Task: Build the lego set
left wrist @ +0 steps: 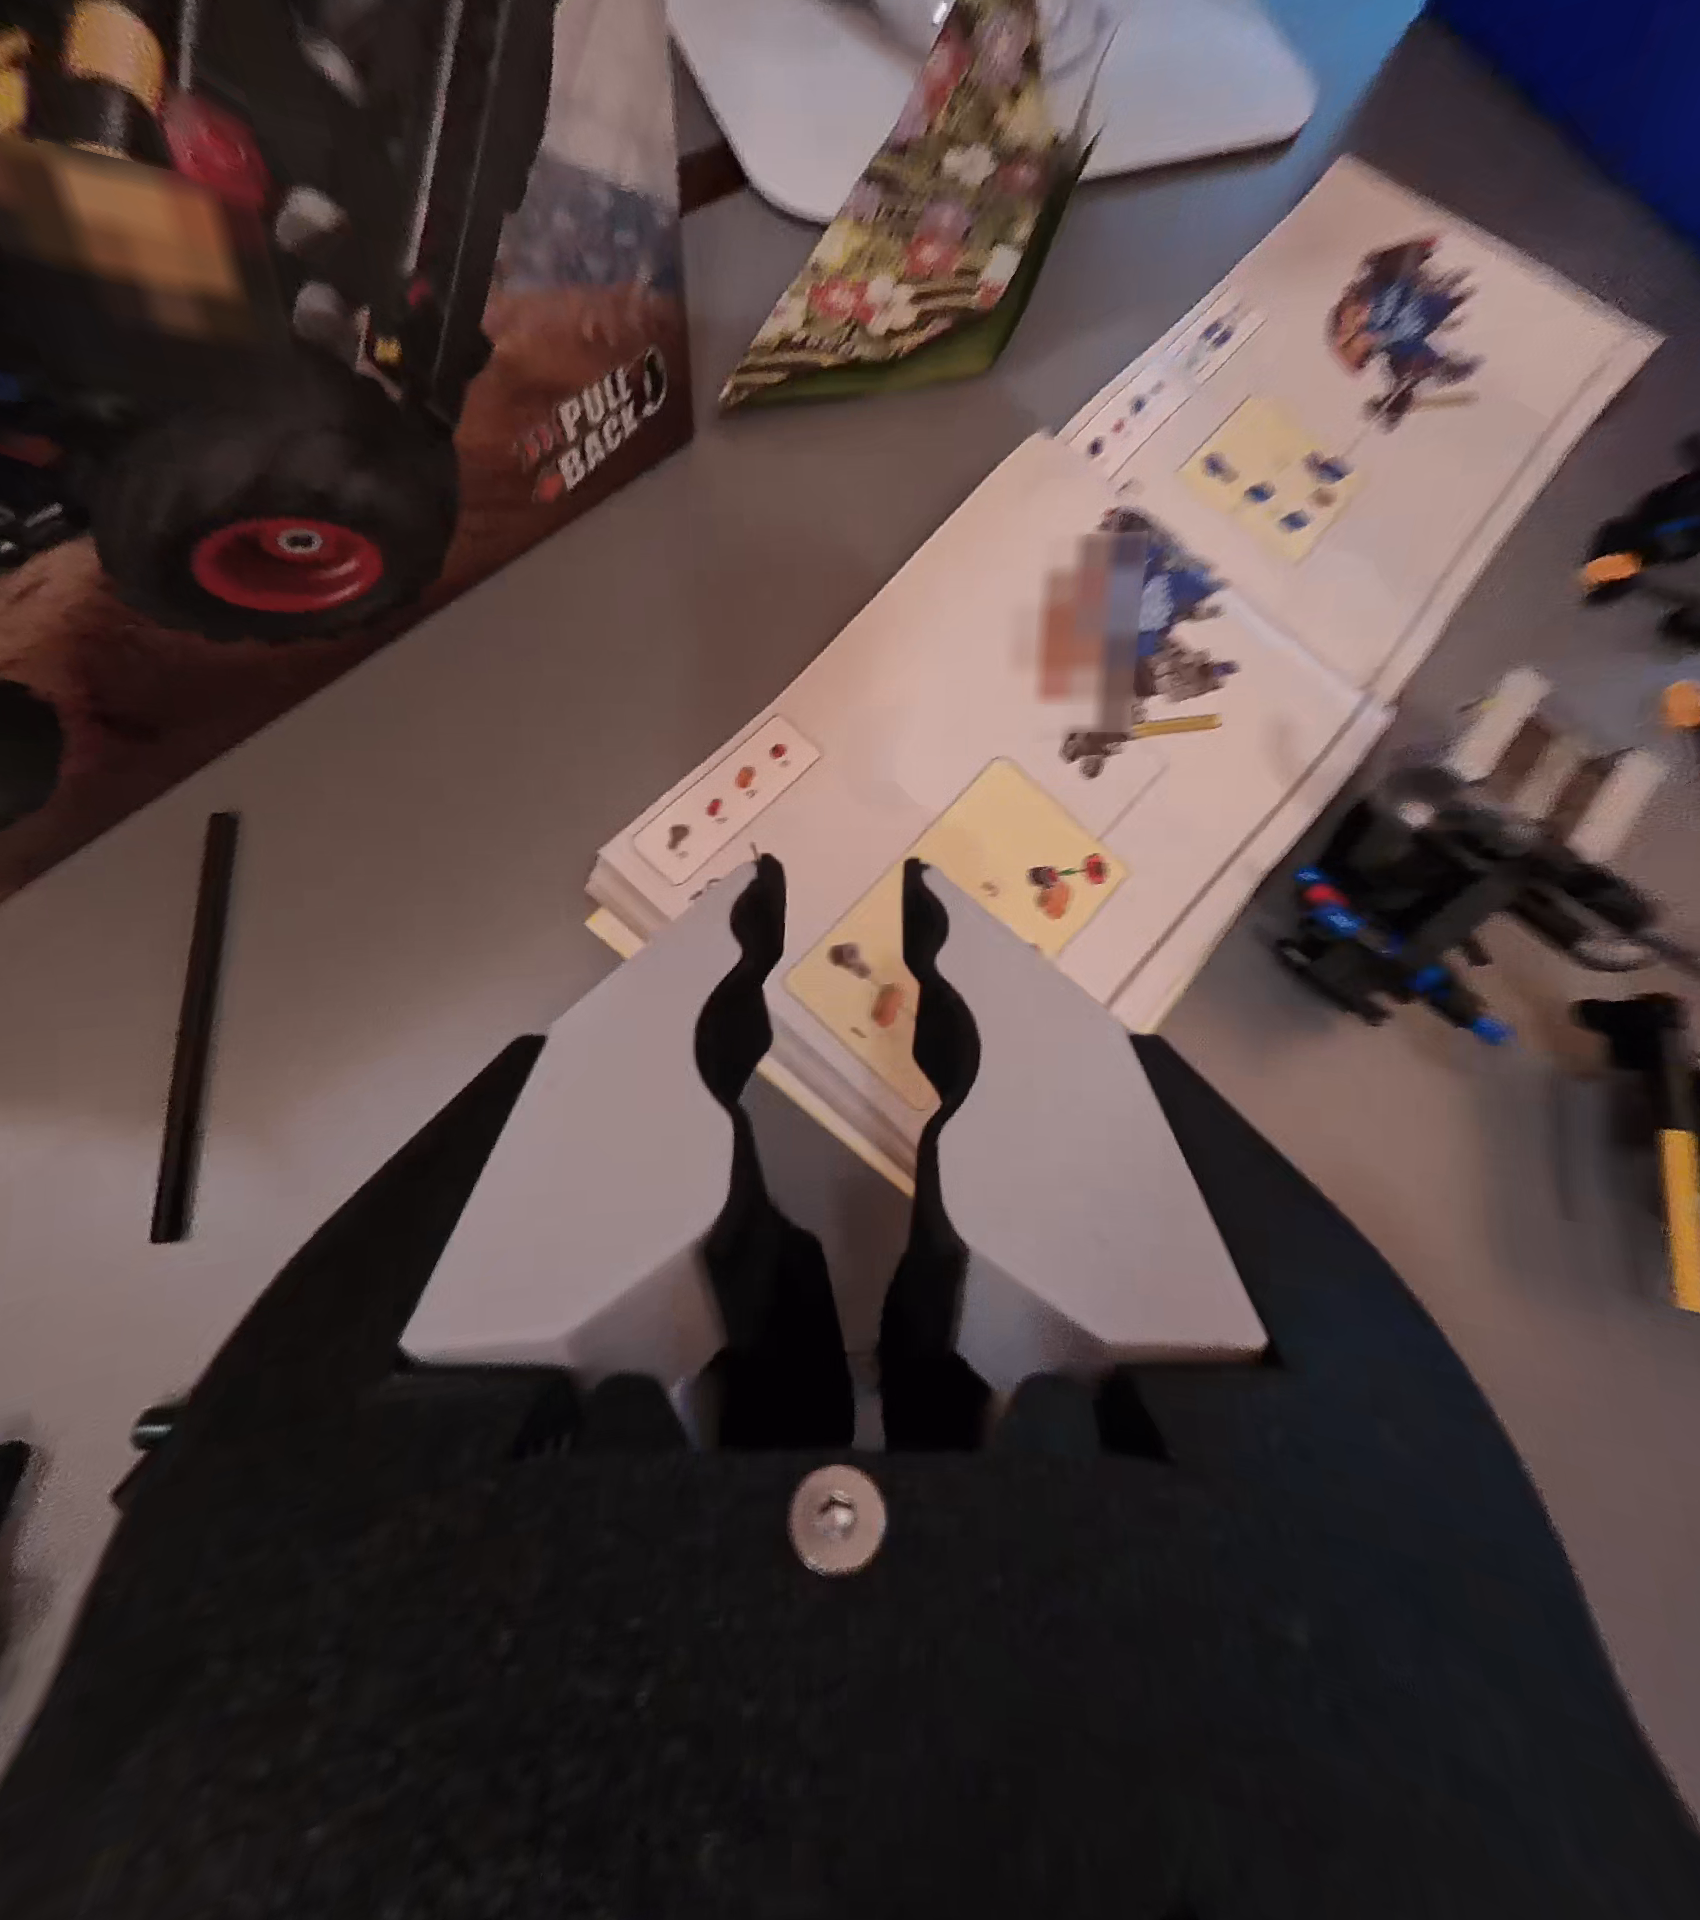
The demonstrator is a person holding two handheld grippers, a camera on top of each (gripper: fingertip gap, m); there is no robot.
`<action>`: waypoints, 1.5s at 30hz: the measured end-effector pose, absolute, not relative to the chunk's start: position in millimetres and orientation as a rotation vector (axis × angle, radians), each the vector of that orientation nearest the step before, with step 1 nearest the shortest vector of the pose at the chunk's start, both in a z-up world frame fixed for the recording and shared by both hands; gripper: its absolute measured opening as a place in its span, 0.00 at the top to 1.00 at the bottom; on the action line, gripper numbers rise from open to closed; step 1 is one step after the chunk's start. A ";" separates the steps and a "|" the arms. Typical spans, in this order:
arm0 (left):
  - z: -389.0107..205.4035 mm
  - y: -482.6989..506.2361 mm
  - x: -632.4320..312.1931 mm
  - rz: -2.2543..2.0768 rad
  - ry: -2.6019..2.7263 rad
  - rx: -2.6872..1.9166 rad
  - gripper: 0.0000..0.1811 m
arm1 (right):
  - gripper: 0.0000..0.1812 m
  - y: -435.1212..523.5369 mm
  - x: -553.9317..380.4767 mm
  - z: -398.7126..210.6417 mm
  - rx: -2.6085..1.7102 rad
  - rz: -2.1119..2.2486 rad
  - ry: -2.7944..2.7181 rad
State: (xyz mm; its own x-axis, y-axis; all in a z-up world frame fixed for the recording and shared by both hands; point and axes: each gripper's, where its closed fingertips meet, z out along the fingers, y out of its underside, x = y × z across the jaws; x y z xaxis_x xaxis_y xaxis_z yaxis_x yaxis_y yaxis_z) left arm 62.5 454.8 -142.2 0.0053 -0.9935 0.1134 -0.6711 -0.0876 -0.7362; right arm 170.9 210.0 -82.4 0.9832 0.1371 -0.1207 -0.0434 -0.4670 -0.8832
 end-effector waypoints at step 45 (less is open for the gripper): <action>-126.7 407.3 42.1 -0.883 1.732 -1.468 0.89 | 0.89 99.8 200.9 -143.2 -2.028 -0.073 0.208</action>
